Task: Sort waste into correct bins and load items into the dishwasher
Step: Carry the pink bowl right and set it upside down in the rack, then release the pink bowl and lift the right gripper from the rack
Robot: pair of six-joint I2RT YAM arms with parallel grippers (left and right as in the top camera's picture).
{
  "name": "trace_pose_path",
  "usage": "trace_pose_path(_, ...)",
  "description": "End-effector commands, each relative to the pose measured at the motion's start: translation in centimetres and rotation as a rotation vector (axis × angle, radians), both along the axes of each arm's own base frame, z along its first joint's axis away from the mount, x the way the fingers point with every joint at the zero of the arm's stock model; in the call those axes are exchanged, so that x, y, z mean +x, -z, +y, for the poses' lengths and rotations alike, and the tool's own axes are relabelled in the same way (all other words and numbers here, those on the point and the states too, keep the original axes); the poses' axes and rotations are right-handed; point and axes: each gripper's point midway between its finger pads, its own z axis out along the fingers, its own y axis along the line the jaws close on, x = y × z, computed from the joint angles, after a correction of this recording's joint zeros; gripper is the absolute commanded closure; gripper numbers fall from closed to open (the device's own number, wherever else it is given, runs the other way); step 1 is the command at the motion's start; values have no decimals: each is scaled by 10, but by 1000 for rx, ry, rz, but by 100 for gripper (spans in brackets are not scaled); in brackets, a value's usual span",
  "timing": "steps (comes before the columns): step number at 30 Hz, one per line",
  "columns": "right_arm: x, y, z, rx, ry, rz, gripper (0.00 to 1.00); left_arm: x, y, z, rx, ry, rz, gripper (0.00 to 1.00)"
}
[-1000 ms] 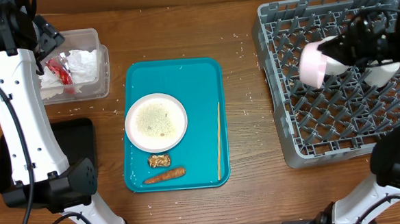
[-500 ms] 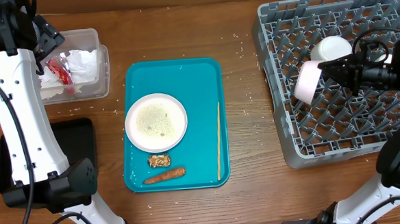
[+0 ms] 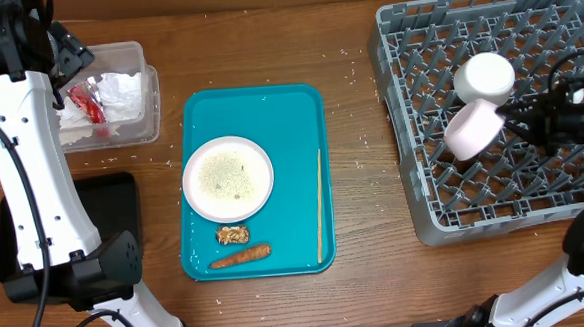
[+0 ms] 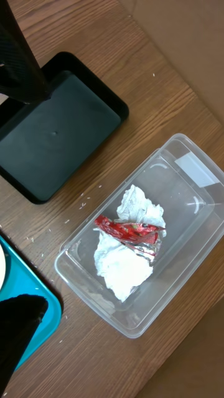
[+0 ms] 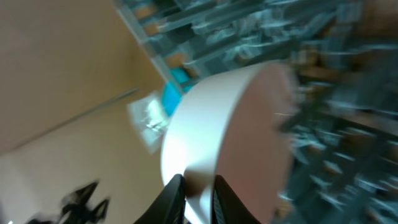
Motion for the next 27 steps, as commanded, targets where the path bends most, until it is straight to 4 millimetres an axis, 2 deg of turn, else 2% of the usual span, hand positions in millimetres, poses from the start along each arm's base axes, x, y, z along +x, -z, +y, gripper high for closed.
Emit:
trace_pose_path(1, -7, -6, -33, -257, 23, 85, 83, 3, 3, -2, -2, -5, 4, 0)
trace_pose_path(5, -15, -27, -63, -447, 82, 175, 82, 3, 3, -2, -2, -5, 4, 0)
trace_pose_path(7, -28, -46, -84, -579, 138, 263, 82, 3, 3, -2, -2, -5, 4, 0)
trace_pose_path(10, -38, -69, -95, -672, 173, 300, 80, 3, 3, -2, -2, -5, 4, 0)
trace_pose_path(13, -37, -92, -97, -713, 199, 243, 77, 3, 3, -2, -2, -5, 4, 0)
trace_pose_path(16, -38, -109, -90, -740, 205, 192, 76, 3, 3, -2, -2, -5, 4, 0)
trace_pose_path(20, -33, -115, -73, -747, 149, 148, 79, 3, 3, -2, -2, -5, 4, 0)
trace_pose_path(23, -26, -106, -47, -757, 31, 128, 94, 3, 3, -2, -2, -5, 4, 0)
trace_pose_path(27, -26, -80, -16, -749, -96, 173, 96, 3, 3, -2, -2, -5, 4, 0)
